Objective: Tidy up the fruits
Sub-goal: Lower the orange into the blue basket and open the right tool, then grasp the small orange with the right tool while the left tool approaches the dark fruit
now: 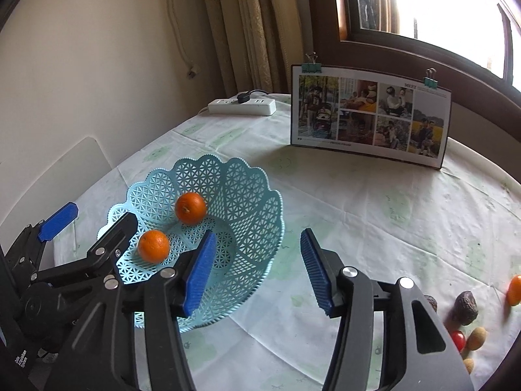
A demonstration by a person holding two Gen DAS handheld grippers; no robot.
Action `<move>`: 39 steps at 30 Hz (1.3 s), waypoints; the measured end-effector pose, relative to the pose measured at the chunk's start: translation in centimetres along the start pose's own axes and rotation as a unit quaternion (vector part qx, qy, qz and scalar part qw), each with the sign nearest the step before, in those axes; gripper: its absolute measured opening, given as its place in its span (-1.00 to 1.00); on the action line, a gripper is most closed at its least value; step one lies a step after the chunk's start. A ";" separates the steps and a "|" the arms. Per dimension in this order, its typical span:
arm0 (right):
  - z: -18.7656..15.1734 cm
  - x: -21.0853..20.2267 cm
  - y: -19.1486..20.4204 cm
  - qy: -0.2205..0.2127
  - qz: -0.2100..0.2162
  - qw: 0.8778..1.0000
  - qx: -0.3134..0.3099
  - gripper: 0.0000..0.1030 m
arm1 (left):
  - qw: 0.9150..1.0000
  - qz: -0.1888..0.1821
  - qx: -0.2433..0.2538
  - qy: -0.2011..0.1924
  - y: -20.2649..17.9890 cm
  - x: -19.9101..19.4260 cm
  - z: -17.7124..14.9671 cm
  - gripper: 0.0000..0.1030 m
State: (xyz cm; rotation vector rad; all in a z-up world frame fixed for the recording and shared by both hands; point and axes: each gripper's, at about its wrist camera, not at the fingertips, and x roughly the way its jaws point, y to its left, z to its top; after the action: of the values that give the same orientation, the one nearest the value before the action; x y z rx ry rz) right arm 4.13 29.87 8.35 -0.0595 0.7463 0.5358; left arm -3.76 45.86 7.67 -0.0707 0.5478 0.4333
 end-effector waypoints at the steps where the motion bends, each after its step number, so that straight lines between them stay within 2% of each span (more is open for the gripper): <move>1: 0.0 -0.1 -0.2 -0.001 -0.001 1.000 0.002 0.09 | 1.000 -0.001 0.001 0.000 -0.2 -0.1 0.0 0.94; 10: -0.7 -1.8 -3.2 -0.015 -0.023 0.999 0.027 0.24 | 1.000 -0.016 0.025 0.000 -2.6 -1.0 0.2 0.94; 21: -2.8 -4.6 -10.4 -0.022 -0.081 0.993 0.082 0.25 | 0.996 -0.057 0.063 -0.002 -7.5 -2.4 0.1 0.94; 31: -4.9 -7.5 -17.6 -0.024 -0.144 0.981 0.130 0.27 | 0.990 -0.095 0.100 0.005 -12.3 -3.2 -0.3 0.94; 39: -6.8 -9.5 -24.2 -0.023 -0.206 0.963 0.175 0.28 | 0.984 -0.126 0.121 0.020 -15.8 -3.1 -0.6 0.94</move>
State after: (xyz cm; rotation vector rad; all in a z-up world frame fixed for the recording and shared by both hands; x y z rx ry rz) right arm 5.81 3.11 6.33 0.1247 0.7478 0.0049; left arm 0.14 30.18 8.01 0.0842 0.6191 0.1170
